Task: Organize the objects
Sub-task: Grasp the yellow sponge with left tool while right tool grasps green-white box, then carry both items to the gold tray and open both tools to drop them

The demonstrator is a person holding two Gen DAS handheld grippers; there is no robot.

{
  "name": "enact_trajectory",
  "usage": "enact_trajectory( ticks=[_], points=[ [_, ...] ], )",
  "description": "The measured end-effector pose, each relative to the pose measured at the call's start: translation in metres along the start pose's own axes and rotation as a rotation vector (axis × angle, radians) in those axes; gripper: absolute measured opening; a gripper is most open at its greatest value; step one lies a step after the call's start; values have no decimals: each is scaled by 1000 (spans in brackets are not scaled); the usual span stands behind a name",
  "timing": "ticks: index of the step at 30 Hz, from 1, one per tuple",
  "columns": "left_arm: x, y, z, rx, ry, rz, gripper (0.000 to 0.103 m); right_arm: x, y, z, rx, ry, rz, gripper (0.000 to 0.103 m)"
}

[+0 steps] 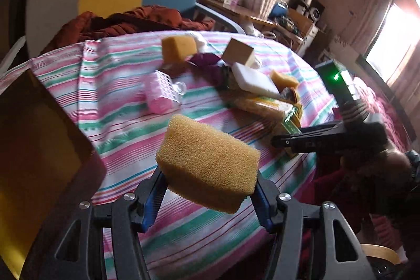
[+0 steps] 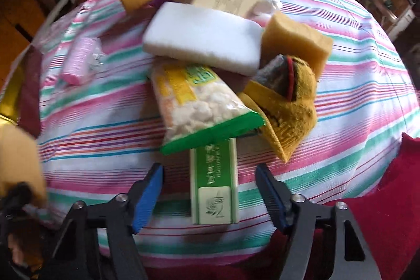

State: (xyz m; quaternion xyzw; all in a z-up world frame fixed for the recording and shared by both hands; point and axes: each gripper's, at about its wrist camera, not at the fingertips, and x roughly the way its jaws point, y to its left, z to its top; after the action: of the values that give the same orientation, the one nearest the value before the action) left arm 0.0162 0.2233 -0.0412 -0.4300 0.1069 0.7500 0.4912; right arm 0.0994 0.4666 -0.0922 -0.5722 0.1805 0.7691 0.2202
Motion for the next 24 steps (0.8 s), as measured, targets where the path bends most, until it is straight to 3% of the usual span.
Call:
enact_trajectory(
  ticks=[2,5,11,16,20,24],
  points=[
    [-6,3,0,-16,-14,0,60,1,1,-2,-7,3,-22,32],
    [-17,10,-3,-40,-37,3,60,-5,2,-9,-18,6,9,31],
    [-49,29,-8,-114,-106,36,60,-35,34,-26,-157,15,251,31],
    [-83,59,-16,-198,-168,107,60,-61,102,-10,-286,-38,430,31],
    [-108,92,-25,-288,-209,214,62,-73,183,8,-427,-85,489,31],
    [-129,137,-40,-401,-222,371,62,-71,262,22,-518,-109,503,31]
  ],
)
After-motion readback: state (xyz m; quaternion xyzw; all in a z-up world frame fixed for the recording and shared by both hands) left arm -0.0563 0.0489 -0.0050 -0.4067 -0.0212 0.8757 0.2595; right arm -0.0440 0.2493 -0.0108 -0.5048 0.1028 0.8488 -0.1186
